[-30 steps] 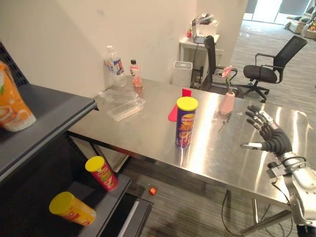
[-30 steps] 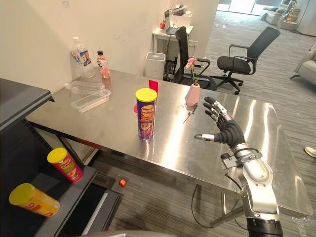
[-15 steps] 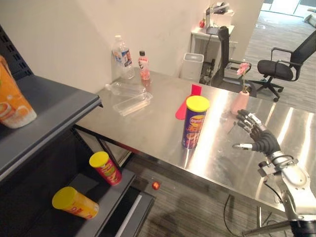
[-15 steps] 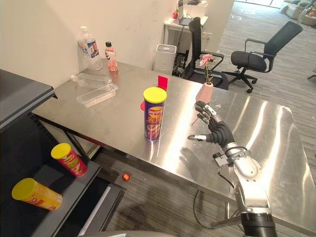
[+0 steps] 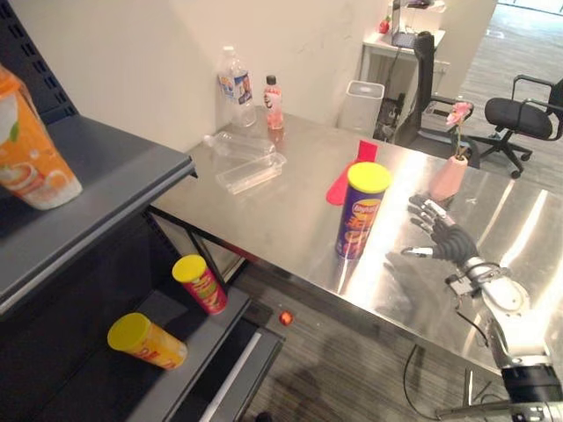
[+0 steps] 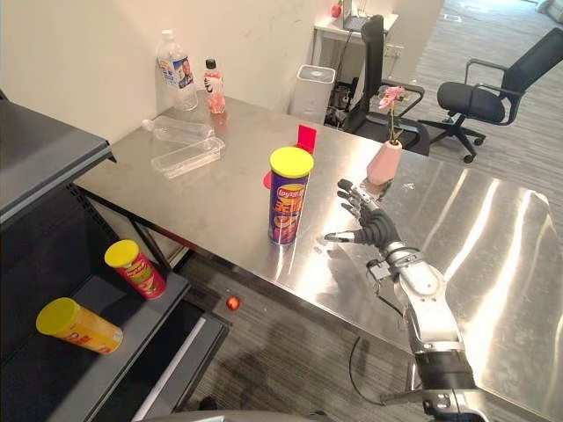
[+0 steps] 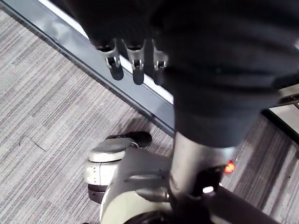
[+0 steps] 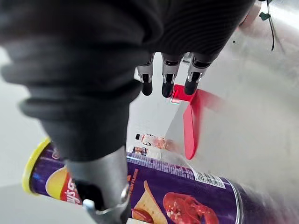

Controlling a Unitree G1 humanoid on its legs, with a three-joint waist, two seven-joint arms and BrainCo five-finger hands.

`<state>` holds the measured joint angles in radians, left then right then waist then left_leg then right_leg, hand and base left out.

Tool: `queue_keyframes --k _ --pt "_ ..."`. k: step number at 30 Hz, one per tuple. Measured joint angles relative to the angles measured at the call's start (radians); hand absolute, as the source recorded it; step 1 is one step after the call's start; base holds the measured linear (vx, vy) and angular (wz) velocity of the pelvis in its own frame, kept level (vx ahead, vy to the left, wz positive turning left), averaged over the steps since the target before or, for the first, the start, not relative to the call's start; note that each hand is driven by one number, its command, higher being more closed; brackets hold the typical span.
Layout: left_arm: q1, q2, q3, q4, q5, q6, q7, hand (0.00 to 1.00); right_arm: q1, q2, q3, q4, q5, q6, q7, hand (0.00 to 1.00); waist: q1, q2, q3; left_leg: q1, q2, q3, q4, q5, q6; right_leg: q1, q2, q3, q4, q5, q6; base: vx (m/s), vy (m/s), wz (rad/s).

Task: Put the gum and the chips on the shelf.

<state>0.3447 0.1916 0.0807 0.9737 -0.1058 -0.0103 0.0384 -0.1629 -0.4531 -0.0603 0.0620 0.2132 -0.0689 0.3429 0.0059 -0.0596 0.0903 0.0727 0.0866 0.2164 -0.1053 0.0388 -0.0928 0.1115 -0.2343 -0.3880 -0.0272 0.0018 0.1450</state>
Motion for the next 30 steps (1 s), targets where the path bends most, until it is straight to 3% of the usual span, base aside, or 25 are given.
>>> queue_keyframes --k 20,21,30 --pt "-0.004 -0.011 -0.016 -0.019 -0.002 0.000 0.006 0.00 -0.099 0.000 0.058 0.116 -0.022 -0.001 -0.005 0.00 0.024 0.018 0.020 -0.001 -0.003 -0.038 0.000 0.006 0.000 0.028 0.001 -0.041 -0.008 -0.003 -0.003 0.00 -0.001 0.05" --pt "-0.005 -0.022 -0.018 -0.019 -0.002 -0.001 0.015 0.00 -0.127 0.000 0.070 0.122 -0.021 -0.010 -0.006 0.00 0.024 0.028 0.027 0.000 -0.003 -0.038 0.000 0.007 -0.001 0.031 0.002 -0.042 -0.010 -0.003 -0.003 0.00 0.000 0.00" --pt "-0.006 -0.031 -0.016 -0.027 -0.010 0.000 0.009 0.00 -0.128 0.000 0.064 0.163 -0.022 -0.023 -0.007 0.00 0.027 0.035 0.039 -0.025 -0.007 -0.071 0.000 0.019 0.002 0.029 0.000 -0.083 -0.015 0.000 0.002 -0.01 -0.002 0.10"
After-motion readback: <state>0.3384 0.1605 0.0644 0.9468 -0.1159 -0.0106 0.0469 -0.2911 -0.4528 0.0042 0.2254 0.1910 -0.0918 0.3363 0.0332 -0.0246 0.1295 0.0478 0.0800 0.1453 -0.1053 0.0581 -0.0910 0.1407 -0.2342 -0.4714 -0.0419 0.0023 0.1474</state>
